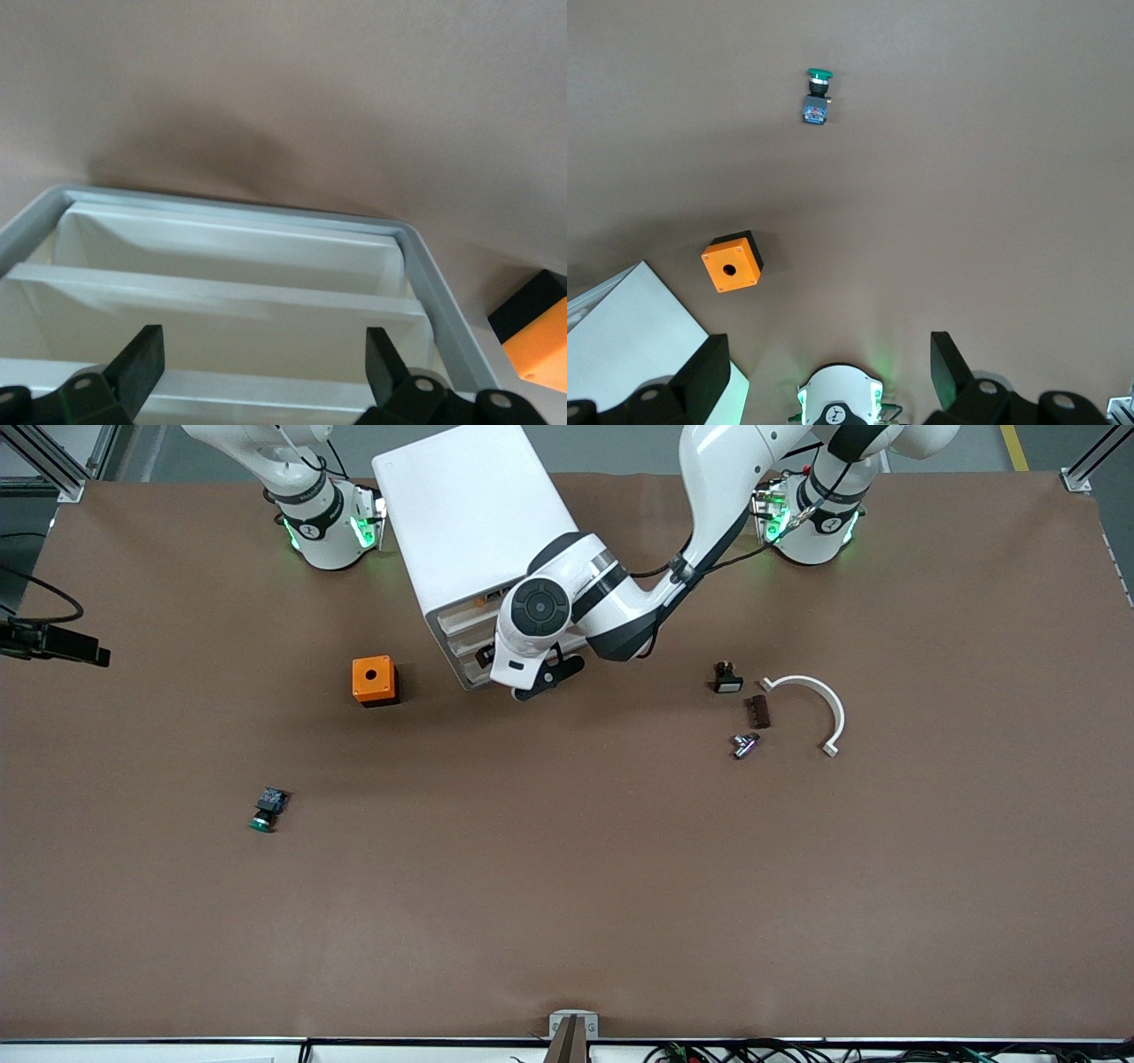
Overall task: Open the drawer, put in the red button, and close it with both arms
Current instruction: 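Push the drawer shut with the left gripper while the right gripper withdraws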
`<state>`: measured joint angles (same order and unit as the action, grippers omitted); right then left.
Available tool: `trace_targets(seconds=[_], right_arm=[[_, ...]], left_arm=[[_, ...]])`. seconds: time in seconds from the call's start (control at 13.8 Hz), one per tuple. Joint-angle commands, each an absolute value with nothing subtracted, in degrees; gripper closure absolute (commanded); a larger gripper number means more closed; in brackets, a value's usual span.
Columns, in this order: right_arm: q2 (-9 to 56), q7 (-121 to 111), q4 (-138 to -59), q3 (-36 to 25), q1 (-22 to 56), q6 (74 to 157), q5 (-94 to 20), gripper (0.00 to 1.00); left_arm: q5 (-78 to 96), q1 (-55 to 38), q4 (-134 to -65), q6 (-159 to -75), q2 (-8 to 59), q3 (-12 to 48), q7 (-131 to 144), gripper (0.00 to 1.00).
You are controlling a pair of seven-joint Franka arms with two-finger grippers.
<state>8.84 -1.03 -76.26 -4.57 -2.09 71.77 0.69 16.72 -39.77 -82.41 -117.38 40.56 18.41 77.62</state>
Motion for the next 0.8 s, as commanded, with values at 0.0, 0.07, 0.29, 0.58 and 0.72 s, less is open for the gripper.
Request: trace_targets(seconds=[0.0, 0.07, 0.29, 0.58, 0.72], right_arm=[[0.20, -0.09, -86.36, -3.96, -2.55, 76.88, -0.18, 0.00], [-2.17, -0.26, -89.79, -4.04, -2.55, 79.25, -0.18, 0.00], [-4.91, -0.44, -93.24, -4.13, -2.72, 81.64, -0.18, 0.00], [-8.61, -5.18, -97.38, -4.31, -2.81, 84.91, 0.26, 0.00], [-8.70, -5.01, -97.29, -4.04, -2.64, 84.81, 0.53, 0.00]], left_arm=[[19.33, -40.08, -82.27, -116.89, 40.96, 18.72, 78.40, 0.00], [19.42, -40.08, -82.27, -116.89, 40.96, 18.72, 78.31, 0.00], [21.17, -40.17, -82.27, -116.89, 41.13, 18.72, 77.96, 0.00], [21.27, -39.47, -82.09, -116.89, 40.70, 18.72, 78.22, 0.00], [21.27, -38.59, -81.57, -116.72, 40.17, 18.55, 78.48, 0.00]])
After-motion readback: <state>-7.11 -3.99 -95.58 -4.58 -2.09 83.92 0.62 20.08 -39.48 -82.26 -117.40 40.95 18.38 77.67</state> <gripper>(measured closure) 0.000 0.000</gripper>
